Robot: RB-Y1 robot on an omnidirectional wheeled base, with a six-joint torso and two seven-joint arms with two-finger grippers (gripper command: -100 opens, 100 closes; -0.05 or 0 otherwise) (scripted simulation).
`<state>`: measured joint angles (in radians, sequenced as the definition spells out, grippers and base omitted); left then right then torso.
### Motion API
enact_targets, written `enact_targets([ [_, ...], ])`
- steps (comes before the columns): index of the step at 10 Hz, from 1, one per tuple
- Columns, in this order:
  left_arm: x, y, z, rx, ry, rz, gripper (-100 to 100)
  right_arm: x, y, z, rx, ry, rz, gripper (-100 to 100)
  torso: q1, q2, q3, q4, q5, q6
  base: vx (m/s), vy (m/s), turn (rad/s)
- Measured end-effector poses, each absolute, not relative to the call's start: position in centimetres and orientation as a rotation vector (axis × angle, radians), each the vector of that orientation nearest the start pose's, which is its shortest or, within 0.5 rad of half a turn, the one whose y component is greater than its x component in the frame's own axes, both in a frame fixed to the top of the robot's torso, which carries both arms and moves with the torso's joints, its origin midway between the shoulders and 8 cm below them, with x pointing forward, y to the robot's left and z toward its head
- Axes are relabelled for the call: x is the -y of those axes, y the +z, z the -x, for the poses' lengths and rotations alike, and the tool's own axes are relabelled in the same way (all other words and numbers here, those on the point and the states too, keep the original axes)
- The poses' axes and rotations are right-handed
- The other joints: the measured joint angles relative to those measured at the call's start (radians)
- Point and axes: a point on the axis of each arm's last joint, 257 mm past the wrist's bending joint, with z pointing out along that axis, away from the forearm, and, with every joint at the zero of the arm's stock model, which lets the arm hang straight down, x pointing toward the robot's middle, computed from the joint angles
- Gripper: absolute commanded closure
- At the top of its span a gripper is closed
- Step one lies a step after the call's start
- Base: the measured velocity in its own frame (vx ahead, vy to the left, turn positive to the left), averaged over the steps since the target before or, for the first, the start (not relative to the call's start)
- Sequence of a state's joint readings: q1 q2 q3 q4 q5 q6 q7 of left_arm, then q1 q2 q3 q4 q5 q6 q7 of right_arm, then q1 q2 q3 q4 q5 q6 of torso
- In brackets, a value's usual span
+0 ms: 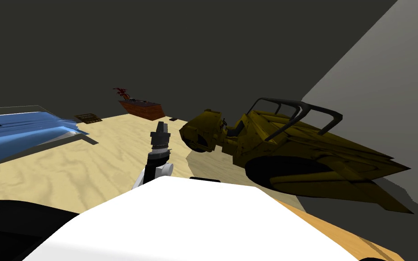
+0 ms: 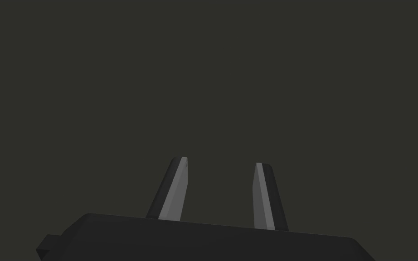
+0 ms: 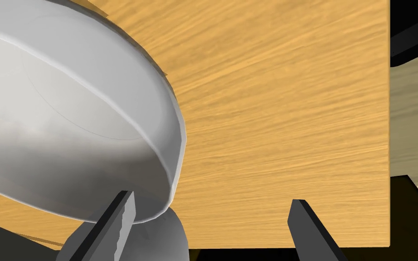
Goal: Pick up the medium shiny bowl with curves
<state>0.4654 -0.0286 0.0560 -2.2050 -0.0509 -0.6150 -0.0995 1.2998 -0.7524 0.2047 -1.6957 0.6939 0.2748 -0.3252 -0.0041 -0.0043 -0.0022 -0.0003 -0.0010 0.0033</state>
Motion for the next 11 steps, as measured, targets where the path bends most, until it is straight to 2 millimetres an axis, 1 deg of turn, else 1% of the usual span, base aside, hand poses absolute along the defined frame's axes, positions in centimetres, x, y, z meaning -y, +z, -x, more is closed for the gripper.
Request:
enact_targets([
  [3, -28.9, 2.4, -33.9, -0.591, -1.15, 0.547, 0, 47.2, -47.2, 12.6, -2.595, -0.368, -1.077, -100, 0.0, 0.0, 0.0, 0.0, 0.0, 0.0, 0.0, -0.001, -0.003],
  [6, -28.9, 2.4, -33.9, -0.591, -1.15, 0.547, 0, 47.1, -47.5, 12.2, -2.59, -0.382, -1.087, -100, -0.001, -0.002, 0.0, 0.003, -0.005, -0.003, 0.001, 0.004, 0.011],
  [11, -28.9, 2.4, -33.9, -0.591, -1.15, 0.547, 0, 47.0, -47.6, 11.9, -2.589, -0.374, -1.087, -100, -0.002, -0.003, 0.0, 0.003, -0.006, -0.004, 0.0, 0.0, 0.001],
])
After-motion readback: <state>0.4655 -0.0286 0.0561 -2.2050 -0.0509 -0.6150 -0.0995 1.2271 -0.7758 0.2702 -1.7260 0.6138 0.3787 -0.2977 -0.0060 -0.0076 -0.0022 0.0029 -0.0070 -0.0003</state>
